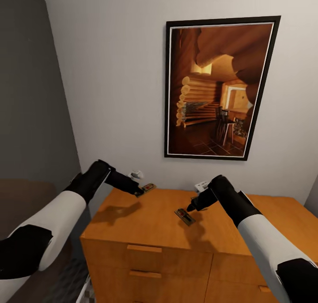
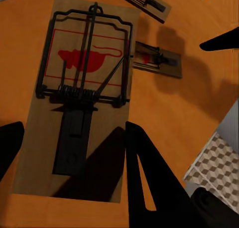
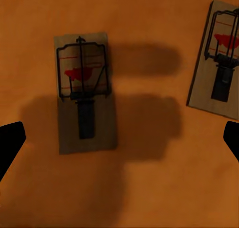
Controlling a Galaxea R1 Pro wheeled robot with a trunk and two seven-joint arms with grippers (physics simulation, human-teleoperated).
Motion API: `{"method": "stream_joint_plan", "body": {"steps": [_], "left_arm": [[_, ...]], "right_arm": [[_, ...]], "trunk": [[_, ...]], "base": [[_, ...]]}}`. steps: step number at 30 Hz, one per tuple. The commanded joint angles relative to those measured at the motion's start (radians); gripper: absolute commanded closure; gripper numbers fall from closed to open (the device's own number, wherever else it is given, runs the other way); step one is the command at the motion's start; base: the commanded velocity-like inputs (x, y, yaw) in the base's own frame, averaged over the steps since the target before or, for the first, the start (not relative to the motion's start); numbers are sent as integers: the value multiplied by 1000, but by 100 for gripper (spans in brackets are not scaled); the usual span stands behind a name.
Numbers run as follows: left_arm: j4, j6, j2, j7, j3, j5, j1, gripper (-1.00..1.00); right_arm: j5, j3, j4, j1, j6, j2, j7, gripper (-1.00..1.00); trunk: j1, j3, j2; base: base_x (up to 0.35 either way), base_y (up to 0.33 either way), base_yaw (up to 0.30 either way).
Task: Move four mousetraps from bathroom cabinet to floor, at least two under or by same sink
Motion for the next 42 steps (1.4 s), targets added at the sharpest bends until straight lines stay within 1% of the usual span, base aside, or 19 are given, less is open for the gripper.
{"method": "stream_joint_plan", "body": {"steps": [1, 2, 5, 6, 10, 19, 24, 30, 32, 38, 42], "left_arm": [[-1, 2, -3, -6, -2, -10, -1, 100], [-1, 2, -5, -6, -2, -11, -1, 100], [-1, 1, -8, -6, -2, -11, 0, 100], [-2, 1, -8, -6, -2, -11, 0, 100], [-2, 1, -8, -7, -2, -10, 2, 100], [-2, 0, -9, -7, -3, -10, 2, 100], [-4, -2, -10, -9, -4, -10, 3, 100], [-6, -2, -10, -9, -4, -10, 4, 100], [-7, -2, -11, -9, -4, -10, 4, 100], [-14, -2, -14, -9, -4, -10, 4, 100], [-16, -2, -15, -9, -4, -10, 4, 100]], "right_arm": [[10, -8, -1, -1, 2, -1, 9, -100], [10, -28, -1, 0, 2, -1, 9, -100], [11, -105, 0, 3, 1, 1, 7, -100], [12, -120, 5, 4, 1, 2, 6, -100], [12, -142, 24, 6, -1, 8, 4, -100], [17, -146, 65, 6, -1, 12, 1, -100], [20, -143, 81, 6, -3, 32, -1, -100], [23, -143, 101, 6, -3, 37, -2, -100], [32, -143, 105, 6, -3, 37, -3, -100], [80, -143, 109, 7, -4, 37, -3, -100], [91, -143, 109, 7, -14, 38, -2, -100]], "trunk": [[0, -1, -1], [0, -1, -1], [0, -1, -1], [0, -1, -1], [0, -1, -1], [0, -1, -1], [0, -1, -1], [0, -1, -1], [0, -1, -1], [0, -1, -1], [0, -1, -1]], "base": [[0, 0, 12], [0, 0, 8], [0, 0, 3], [0, 8, 1], [0, 102, 1], [0, 33, 0], [-9, 2, 0], [-105, 0, 0], [-45, 0, 0], [-15, 0, 0], [-3, 0, 0]]}}
